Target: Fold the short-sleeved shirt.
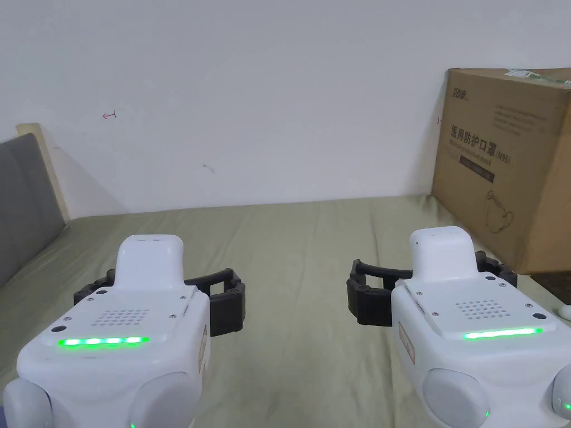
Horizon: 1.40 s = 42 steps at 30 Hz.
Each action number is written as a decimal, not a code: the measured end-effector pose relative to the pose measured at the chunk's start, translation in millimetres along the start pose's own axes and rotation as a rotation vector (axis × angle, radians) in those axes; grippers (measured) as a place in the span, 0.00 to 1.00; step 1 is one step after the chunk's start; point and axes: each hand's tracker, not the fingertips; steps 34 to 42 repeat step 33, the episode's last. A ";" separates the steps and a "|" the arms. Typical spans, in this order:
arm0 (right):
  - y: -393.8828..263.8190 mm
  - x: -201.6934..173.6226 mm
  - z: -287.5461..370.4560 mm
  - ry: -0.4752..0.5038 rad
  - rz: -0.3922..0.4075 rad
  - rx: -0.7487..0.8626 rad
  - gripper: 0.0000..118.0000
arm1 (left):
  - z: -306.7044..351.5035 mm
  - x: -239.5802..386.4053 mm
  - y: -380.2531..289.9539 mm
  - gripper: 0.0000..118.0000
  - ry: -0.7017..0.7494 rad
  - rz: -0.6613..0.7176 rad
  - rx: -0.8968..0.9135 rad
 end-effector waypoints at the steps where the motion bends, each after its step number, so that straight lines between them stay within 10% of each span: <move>1: -0.6 -0.2 0.1 -0.003 0.005 -0.003 0.97 | 0.3 0.0 0.6 0.89 -0.007 0.007 0.001; 42: -3.1 5.6 -0.3 0.002 -0.011 -0.014 0.97 | 19.5 2.0 -4.1 0.89 -0.047 0.093 0.108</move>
